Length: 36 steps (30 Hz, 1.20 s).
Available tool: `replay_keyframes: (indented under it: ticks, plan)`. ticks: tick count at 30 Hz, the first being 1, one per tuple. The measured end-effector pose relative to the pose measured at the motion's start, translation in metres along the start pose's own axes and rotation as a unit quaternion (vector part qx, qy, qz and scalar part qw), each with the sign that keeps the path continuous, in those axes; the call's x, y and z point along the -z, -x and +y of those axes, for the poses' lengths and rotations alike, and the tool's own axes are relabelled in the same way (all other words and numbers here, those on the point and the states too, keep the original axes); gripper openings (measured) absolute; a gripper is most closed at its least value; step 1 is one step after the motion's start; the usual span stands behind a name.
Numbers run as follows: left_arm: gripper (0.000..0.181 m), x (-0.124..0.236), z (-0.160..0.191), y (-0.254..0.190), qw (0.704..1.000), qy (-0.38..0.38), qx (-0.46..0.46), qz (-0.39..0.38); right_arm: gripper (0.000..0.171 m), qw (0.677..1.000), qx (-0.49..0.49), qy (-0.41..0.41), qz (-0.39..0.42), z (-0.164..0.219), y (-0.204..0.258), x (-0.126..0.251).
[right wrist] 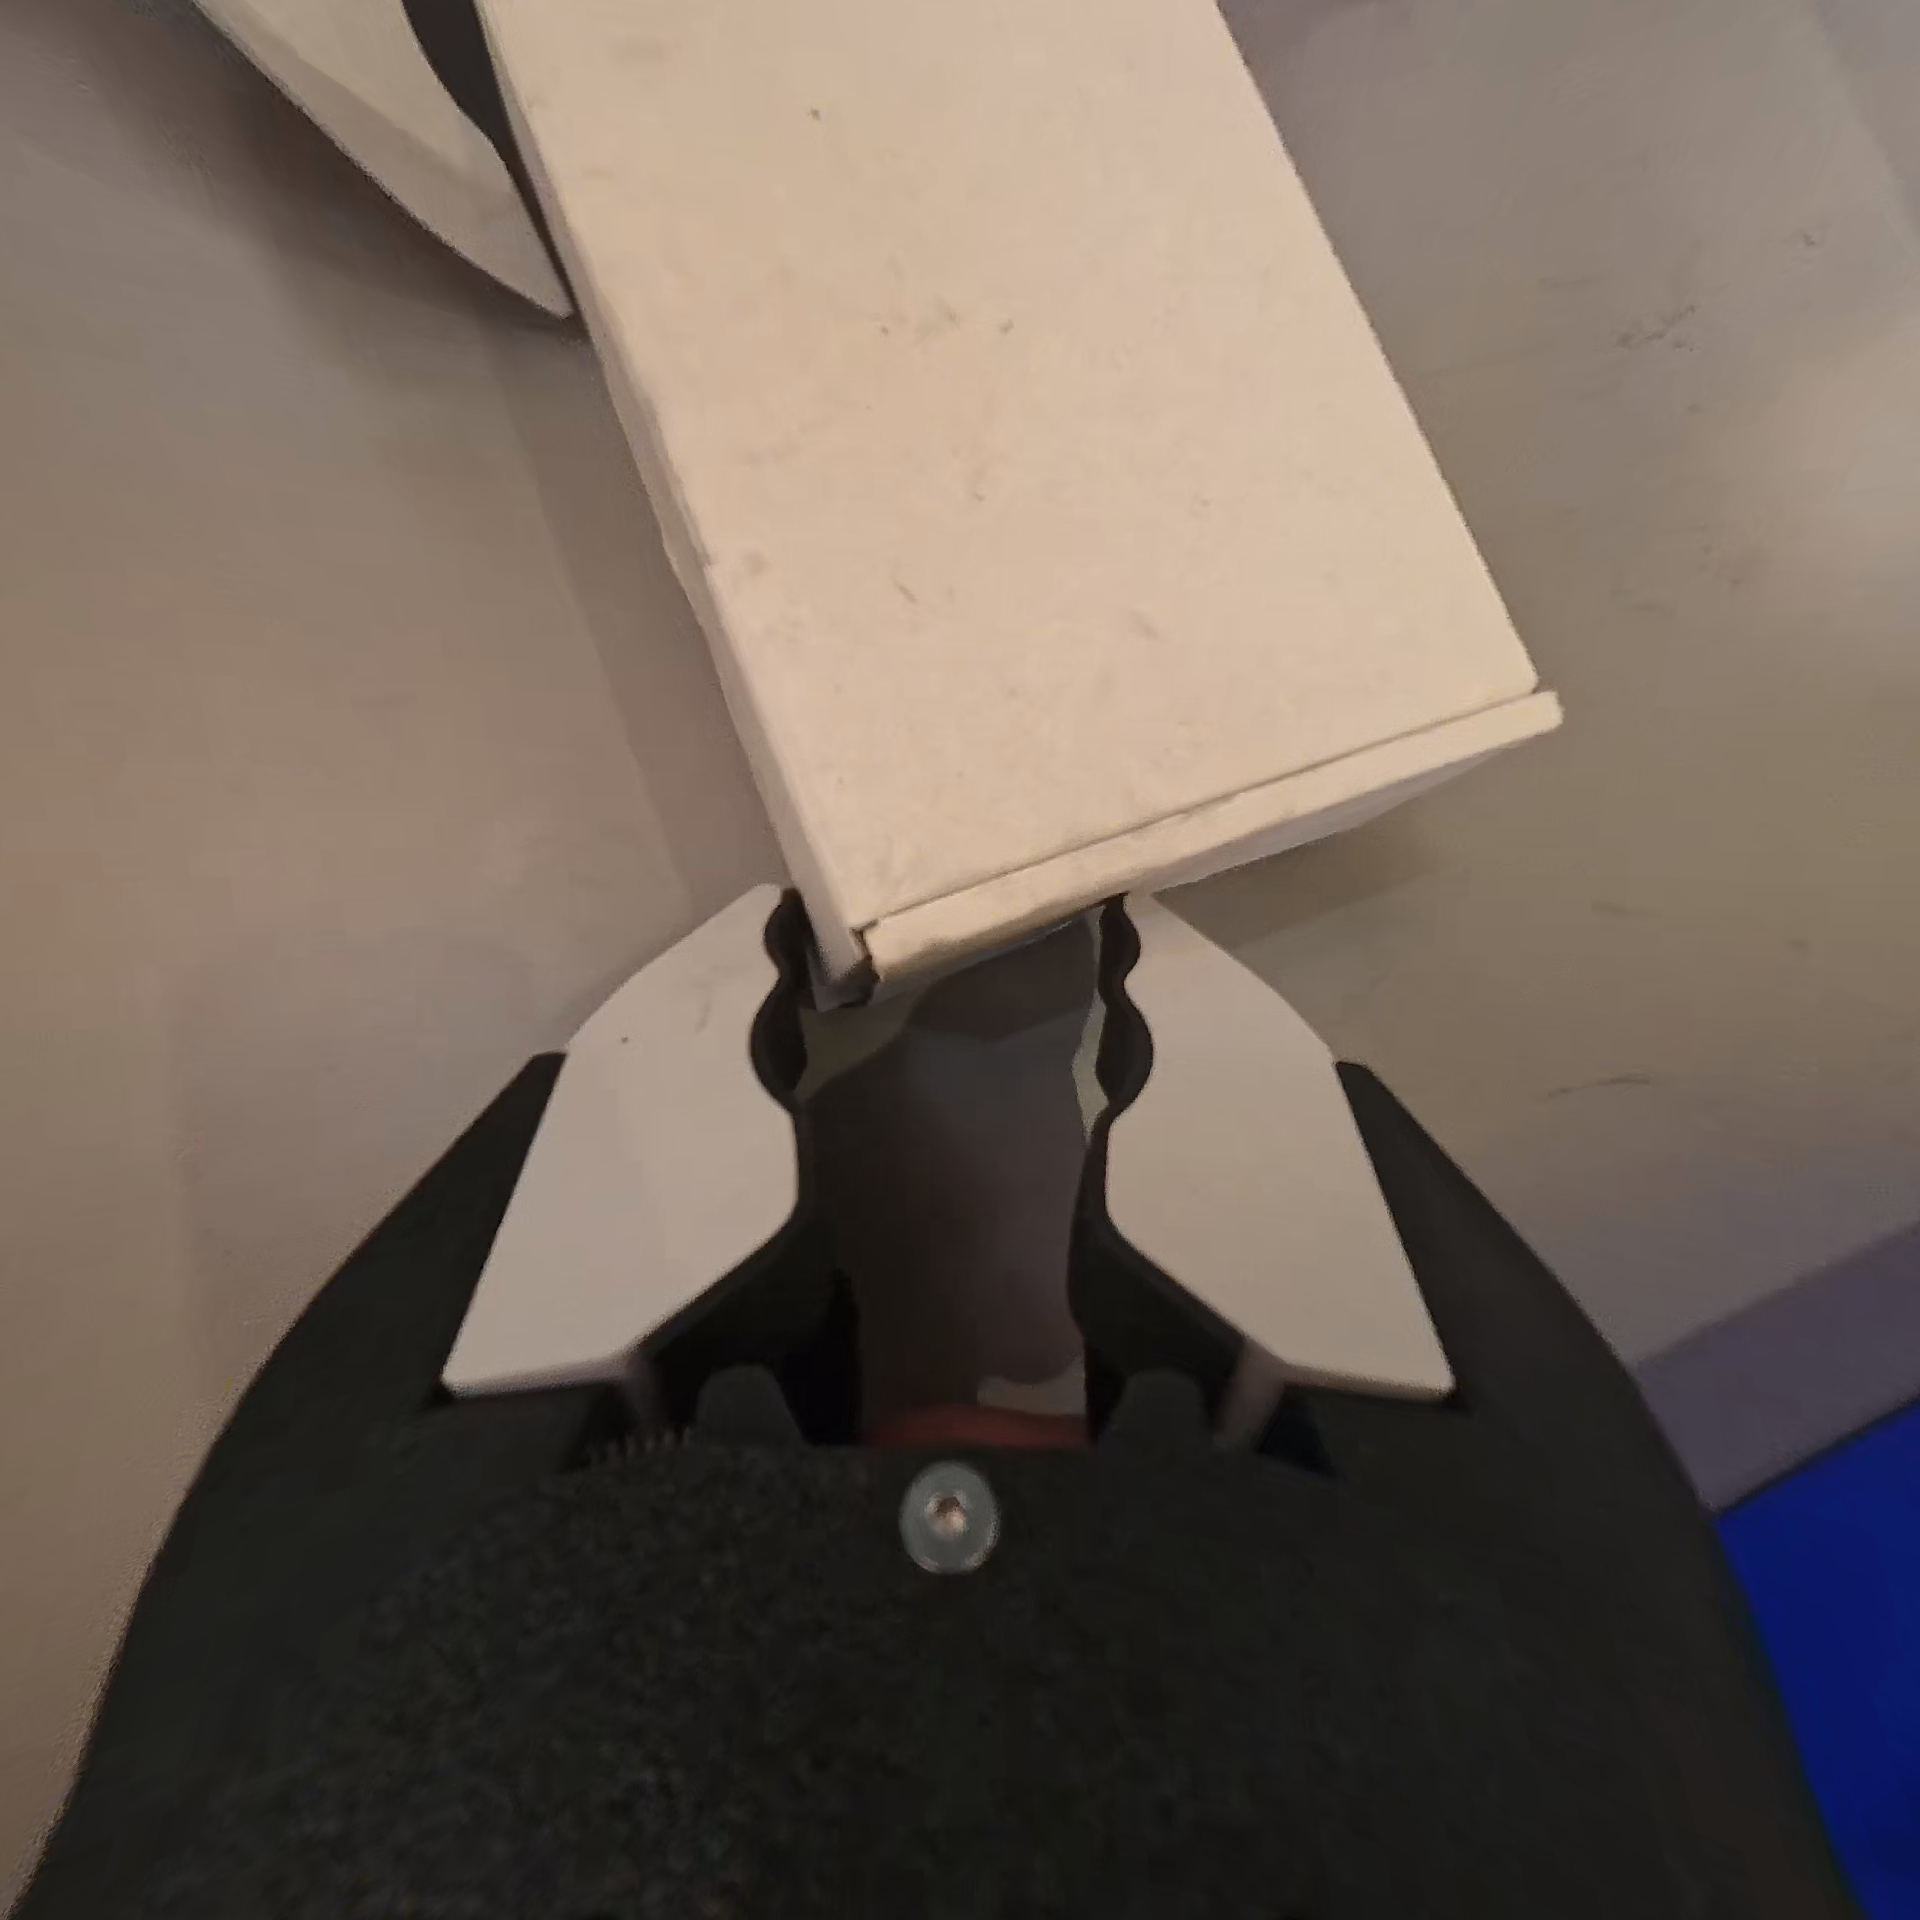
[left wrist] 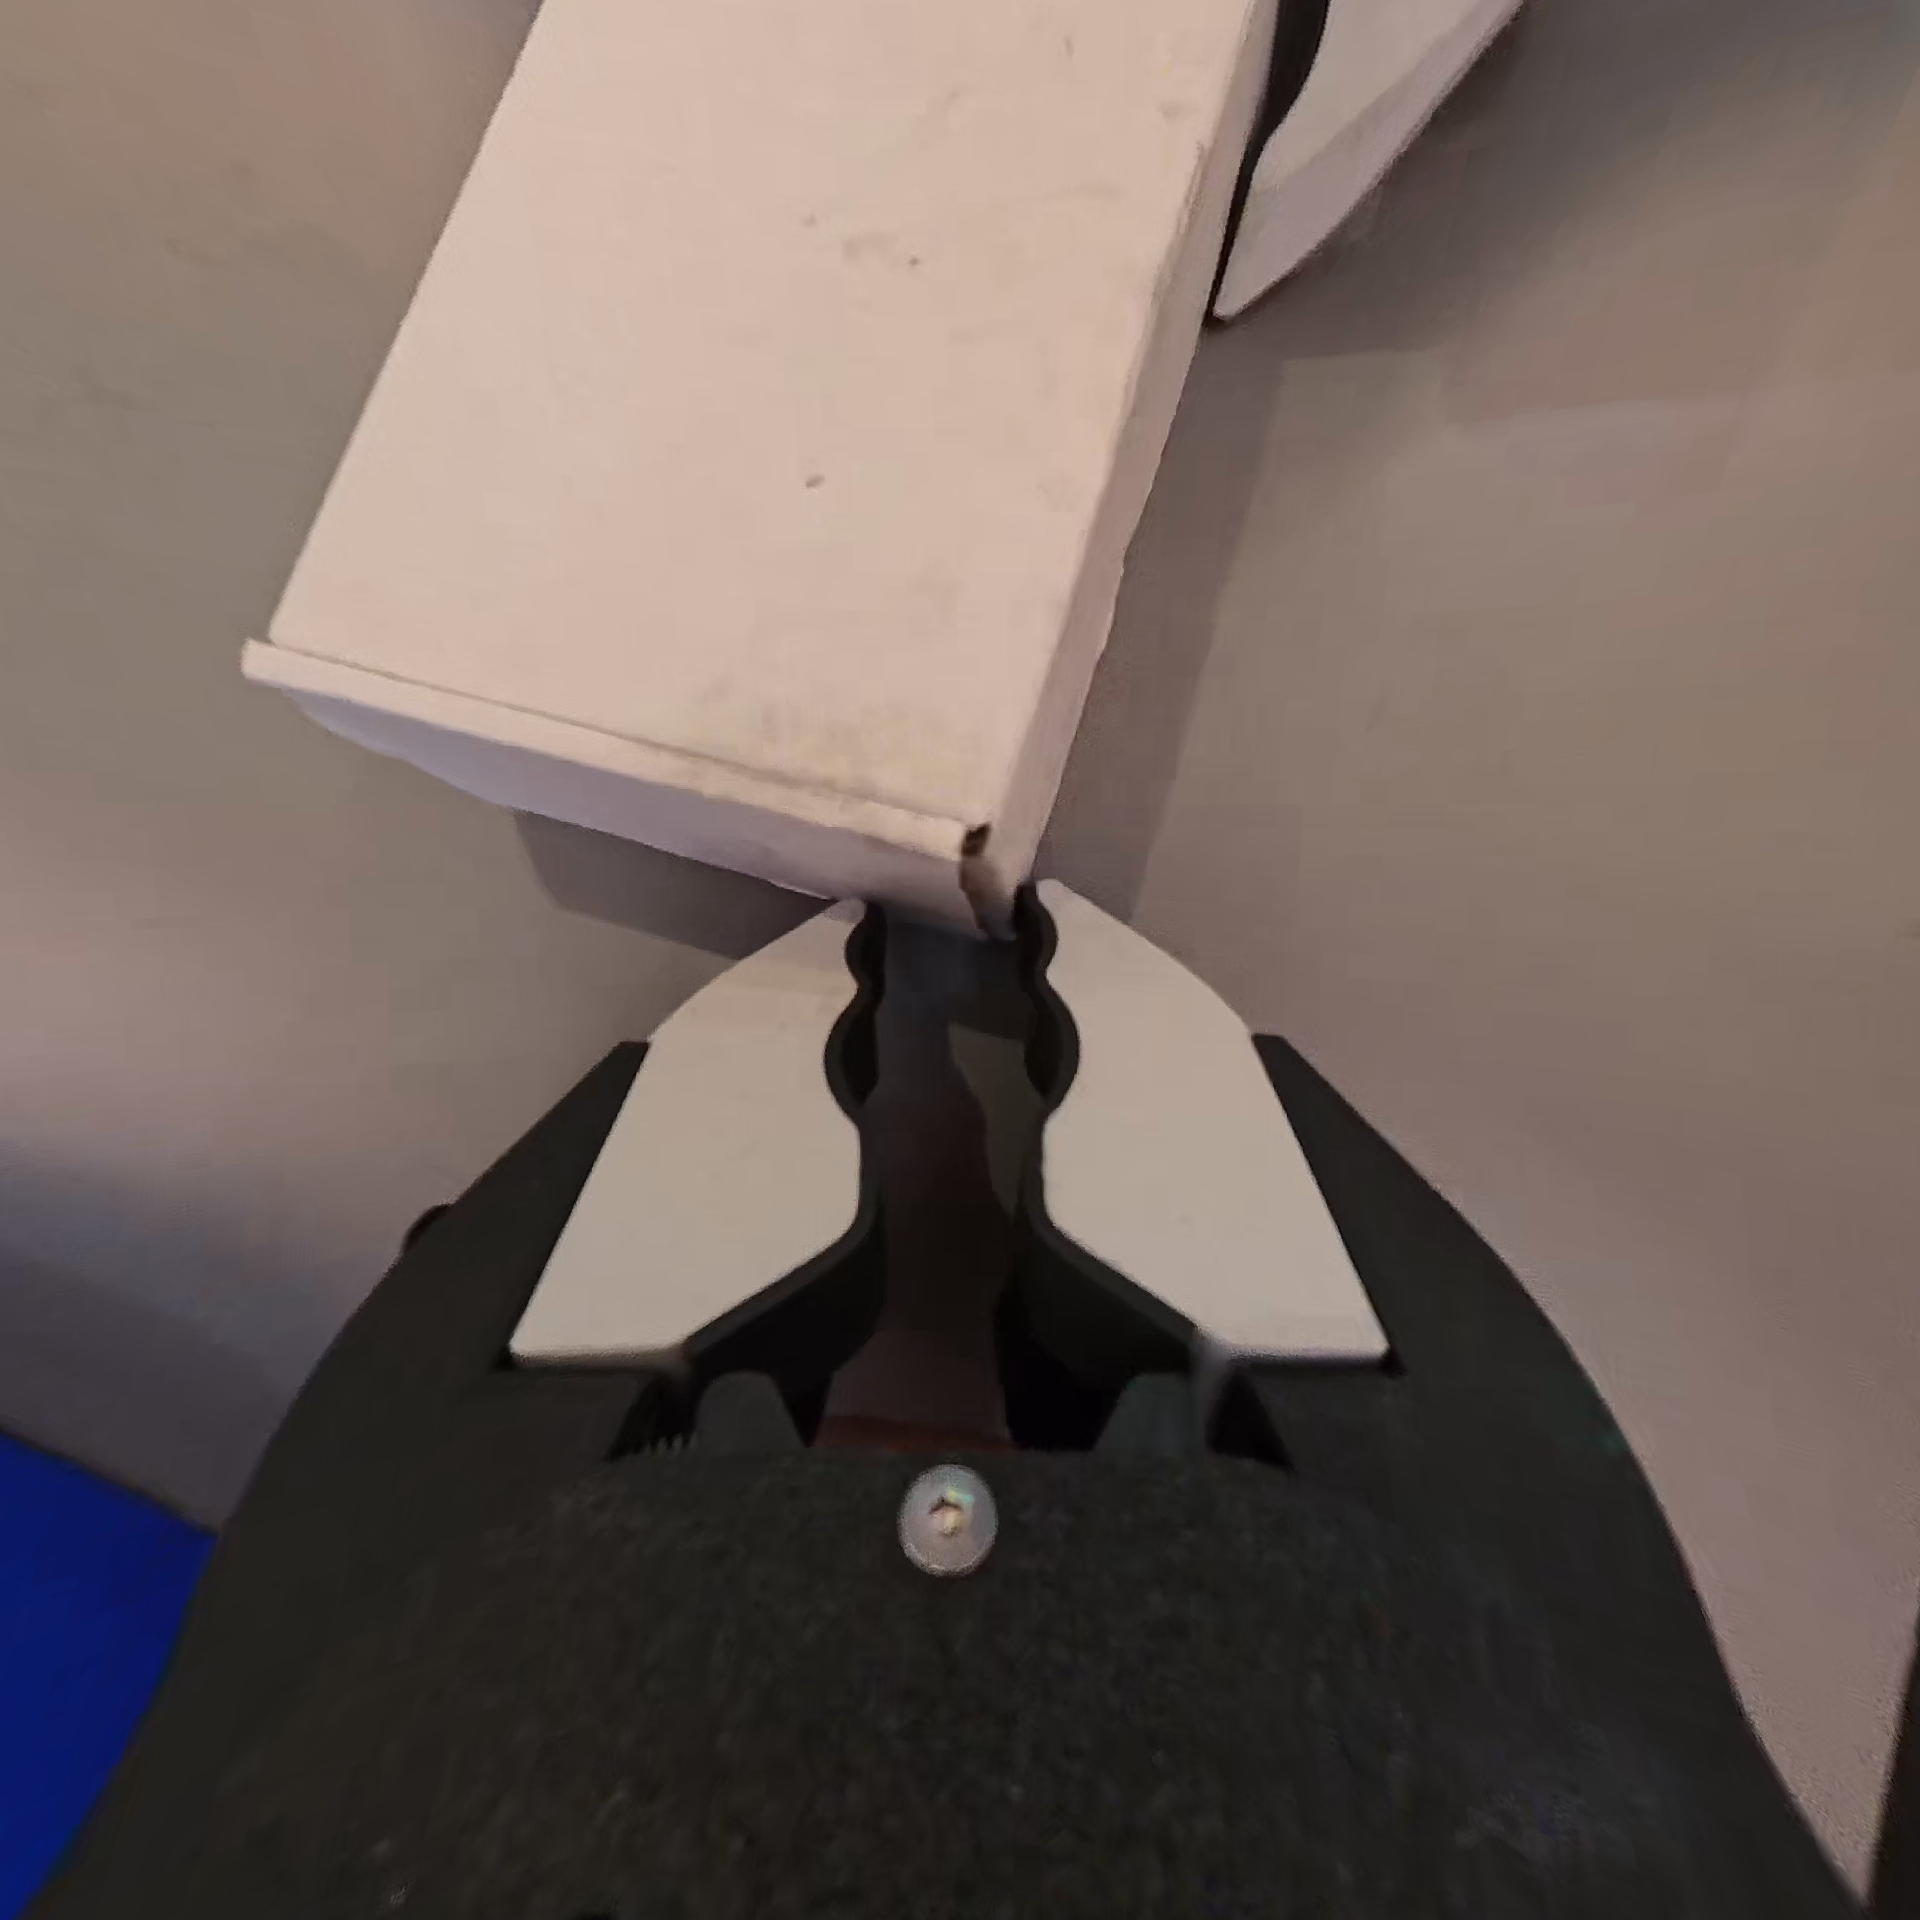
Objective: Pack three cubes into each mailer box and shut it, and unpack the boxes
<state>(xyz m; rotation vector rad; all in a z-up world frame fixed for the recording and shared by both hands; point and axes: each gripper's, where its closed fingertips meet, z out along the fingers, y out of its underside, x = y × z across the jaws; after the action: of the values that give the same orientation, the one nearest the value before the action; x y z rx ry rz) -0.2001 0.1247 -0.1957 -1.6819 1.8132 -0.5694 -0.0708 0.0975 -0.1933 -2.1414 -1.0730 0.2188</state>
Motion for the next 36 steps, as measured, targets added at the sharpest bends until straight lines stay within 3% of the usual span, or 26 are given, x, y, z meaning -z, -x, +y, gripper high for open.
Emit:
replay_keyframes:
  ticks: [3, 11, 16, 22, 27, 28, 31, 33, 36]
  plan:
    - [0.02, -0.002, -0.002, 0.002, 0.999, 0.01, -0.016, -0.029, 0.054, 1.0, -0.009, 0.003, 0.006, 0.001, -0.005, 0.0]
    - [0.028, 0.0, -0.002, 0.005, 1.0, 0.004, 0.028, -0.007, 0.06, 0.998, -0.043, -0.022, -0.029, 0.0, -0.001, 0.004]
    - [0.031, 0.003, -0.008, 0.003, 0.998, -0.037, 0.043, 0.006, 0.051, 0.998, -0.043, -0.039, -0.037, 0.001, 0.003, 0.009]
    - [0.021, 0.002, -0.007, 0.005, 0.999, -0.013, 0.004, -0.036, 0.045, 1.0, -0.015, -0.01, -0.023, 0.002, 0.002, 0.008]
    - [0.022, 0.002, -0.006, 0.006, 0.999, -0.019, 0.033, -0.035, 0.046, 0.998, -0.046, -0.028, -0.022, 0.001, -0.003, 0.006]
    - [0.015, 0.004, -0.004, 0.005, 0.998, -0.014, 0.041, -0.037, 0.049, 0.998, -0.05, -0.025, -0.013, 0.001, -0.006, 0.009]
    - [0.046, 0.024, 0.011, 0.0, 0.995, 0.016, 0.069, -0.07, 0.083, 0.999, -0.03, 0.035, 0.012, 0.011, -0.001, 0.033]
    - [0.048, 0.046, 0.015, -0.011, 0.991, 0.02, 0.091, -0.092, 0.098, 0.996, 0.014, 0.066, 0.05, 0.009, 0.001, 0.056]
    - [0.048, 0.073, 0.017, -0.041, 0.984, -0.009, 0.142, -0.105, 0.098, 0.998, 0.034, 0.052, 0.024, -0.022, 0.014, 0.072]
